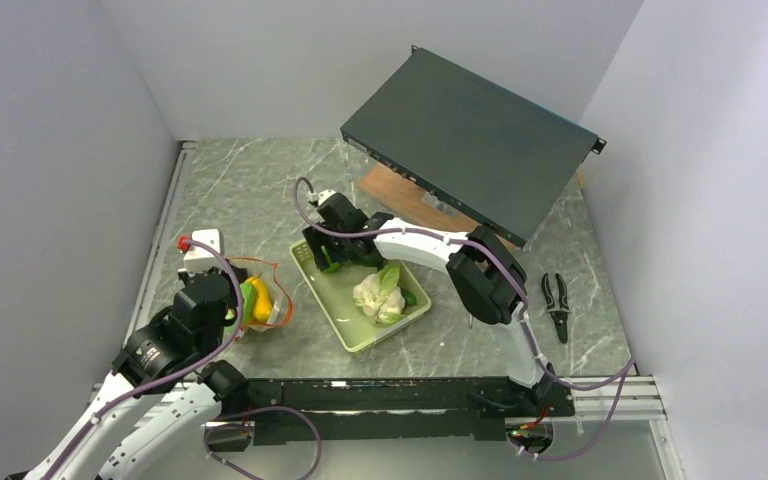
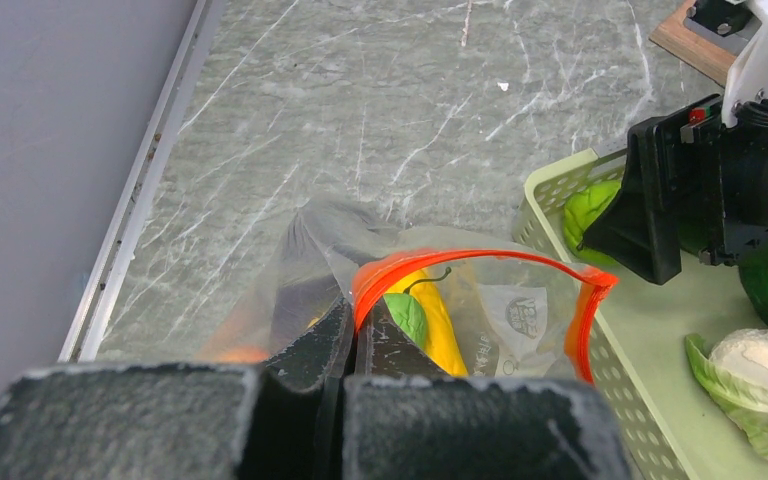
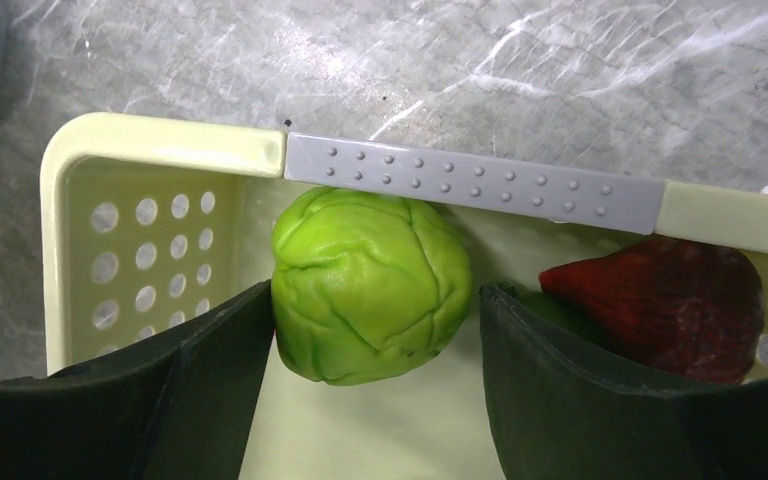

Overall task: Place the food in the zip-top bag and seal the zipper
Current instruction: Pick up the fake vegetable from the bin.

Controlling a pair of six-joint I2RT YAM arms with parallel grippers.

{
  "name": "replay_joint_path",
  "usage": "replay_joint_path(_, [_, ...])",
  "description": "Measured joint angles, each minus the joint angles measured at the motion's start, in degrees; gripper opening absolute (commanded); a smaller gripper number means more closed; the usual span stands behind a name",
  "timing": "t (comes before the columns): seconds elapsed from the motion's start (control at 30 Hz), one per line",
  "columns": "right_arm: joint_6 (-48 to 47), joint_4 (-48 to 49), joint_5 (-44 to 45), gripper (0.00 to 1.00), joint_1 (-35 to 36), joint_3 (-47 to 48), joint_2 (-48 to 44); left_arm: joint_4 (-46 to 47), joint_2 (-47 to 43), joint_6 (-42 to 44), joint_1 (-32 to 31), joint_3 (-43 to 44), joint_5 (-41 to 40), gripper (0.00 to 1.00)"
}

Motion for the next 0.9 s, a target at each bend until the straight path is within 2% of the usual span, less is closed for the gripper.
replay_joint_path(0.37, [0.4,0.6,0.0,0.39,0.3,-1.9,-0.9,0.0,0.0,0.0,0.0,0.0,0.0,0.0])
replay_joint_path(0.77, [0.4,0.5,1.5,0.02,1.0,-13.5,-17.4,0.0,0.0,0.0,0.0,0.0,0.1,0.0])
replay_joint_path(0.9, [1.0,1.1,1.4,0.0,2.4,-15.2,-23.3,0.0,0.0,0.0,0.0,0.0,0.3,0.0])
